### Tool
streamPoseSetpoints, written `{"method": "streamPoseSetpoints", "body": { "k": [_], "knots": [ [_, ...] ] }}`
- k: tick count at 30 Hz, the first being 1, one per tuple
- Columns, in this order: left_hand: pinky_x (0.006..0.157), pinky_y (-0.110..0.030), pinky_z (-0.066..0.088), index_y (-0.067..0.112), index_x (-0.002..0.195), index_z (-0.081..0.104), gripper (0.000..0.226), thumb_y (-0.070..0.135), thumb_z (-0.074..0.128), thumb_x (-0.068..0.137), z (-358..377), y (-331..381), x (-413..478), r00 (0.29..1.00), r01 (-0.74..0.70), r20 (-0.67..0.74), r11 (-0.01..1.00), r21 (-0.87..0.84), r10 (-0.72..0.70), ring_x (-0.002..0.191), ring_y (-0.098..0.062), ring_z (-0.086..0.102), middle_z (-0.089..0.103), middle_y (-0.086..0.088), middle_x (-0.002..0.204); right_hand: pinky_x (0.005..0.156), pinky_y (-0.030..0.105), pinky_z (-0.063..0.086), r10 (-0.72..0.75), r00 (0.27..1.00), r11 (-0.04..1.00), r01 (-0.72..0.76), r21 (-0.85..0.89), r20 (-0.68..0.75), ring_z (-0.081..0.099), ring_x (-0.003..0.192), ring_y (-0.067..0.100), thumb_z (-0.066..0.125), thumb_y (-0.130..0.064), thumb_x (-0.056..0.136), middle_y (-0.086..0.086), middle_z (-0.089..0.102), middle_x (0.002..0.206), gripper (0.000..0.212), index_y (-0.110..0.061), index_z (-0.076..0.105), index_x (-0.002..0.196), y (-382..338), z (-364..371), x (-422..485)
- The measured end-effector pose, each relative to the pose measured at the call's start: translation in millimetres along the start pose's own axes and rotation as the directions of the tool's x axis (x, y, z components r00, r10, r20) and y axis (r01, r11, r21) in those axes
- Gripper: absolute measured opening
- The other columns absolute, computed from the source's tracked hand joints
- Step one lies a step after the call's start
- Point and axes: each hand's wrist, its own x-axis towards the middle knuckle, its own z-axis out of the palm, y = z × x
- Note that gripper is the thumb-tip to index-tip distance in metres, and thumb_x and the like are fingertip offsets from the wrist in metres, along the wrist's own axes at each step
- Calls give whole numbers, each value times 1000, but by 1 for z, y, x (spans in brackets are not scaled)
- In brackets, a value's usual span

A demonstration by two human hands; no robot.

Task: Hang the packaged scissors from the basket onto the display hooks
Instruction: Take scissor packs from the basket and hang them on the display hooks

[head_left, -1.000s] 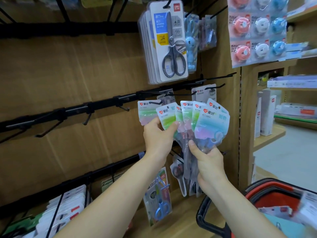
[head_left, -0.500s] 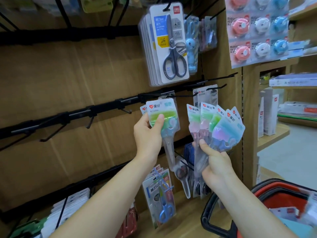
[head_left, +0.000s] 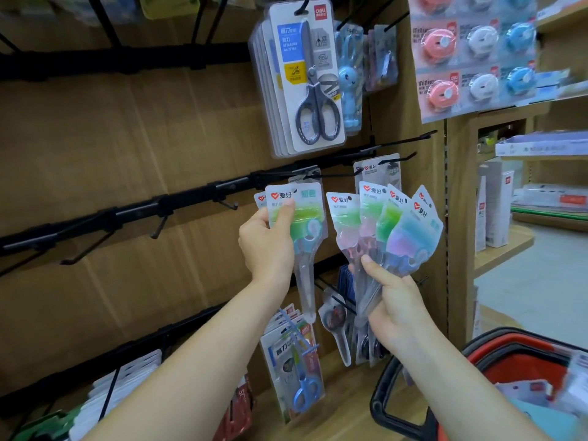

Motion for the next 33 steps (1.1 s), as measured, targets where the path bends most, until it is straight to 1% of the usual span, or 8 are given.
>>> {"method": "streamPoseSetpoints", "body": {
  "k": [5,9,15,19,22,25,29,33],
  "knots": [
    [82,-49,64,48,69,73,28,39,73,96,4,-1,4,1000,-12,-16,998,54,13,85,-7,77,76,23,82,71,26,57,12,999,1000,-11,-23,33,75,95,15,67,-3,94,0,76,111,44,-22,63,134,1,1,0],
    [77,-48,65,41,67,69,28,39,73,95,7,-6,9,999,8,-50,996,85,-4,79,-6,77,73,27,72,75,26,57,16,999,999,-15,-40,36,71,108,20,68,-4,94,5,74,123,46,-21,62,136,2,1,1],
    [89,-46,61,32,93,68,14,44,74,93,-1,-13,23,985,151,-109,976,155,-135,91,-13,74,74,12,95,82,30,57,4,997,999,0,-50,82,75,99,17,65,0,94,2,77,110,32,-24,69,115,0,2,0],
    [83,-23,47,26,118,48,40,34,77,91,-7,-14,-13,972,115,-214,990,78,-96,103,-12,58,51,3,122,84,31,57,1,993,998,6,-63,117,76,100,18,64,2,93,2,79,107,30,-21,71,110,1,5,-3],
    [82,-26,54,21,114,64,23,36,67,97,-3,-3,-36,994,105,40,990,-92,-101,102,-13,66,69,-1,115,86,32,56,-7,993,997,17,-77,121,74,107,20,65,3,92,4,78,114,31,-18,71,114,5,7,-4],
    [85,-29,62,22,112,71,16,25,72,96,5,10,-33,961,76,273,993,-87,-50,102,-11,74,78,4,110,90,33,55,-10,986,994,28,-106,168,72,112,20,68,-2,87,5,76,121,43,-15,66,128,7,8,-3],
    [78,-32,64,31,95,71,20,11,69,98,8,12,-23,984,-28,176,998,-51,36,93,-7,76,78,10,97,97,39,54,-15,986,993,34,-115,165,70,117,23,74,-7,81,7,73,126,55,-13,62,135,9,9,-1],
    [81,-39,64,33,91,73,18,17,70,99,2,11,-10,994,-57,88,996,-62,62,95,-11,77,79,9,95,91,36,57,-22,998,986,33,-162,67,77,95,19,70,1,90,7,78,107,28,-13,69,114,6,7,0]
  ]
}}
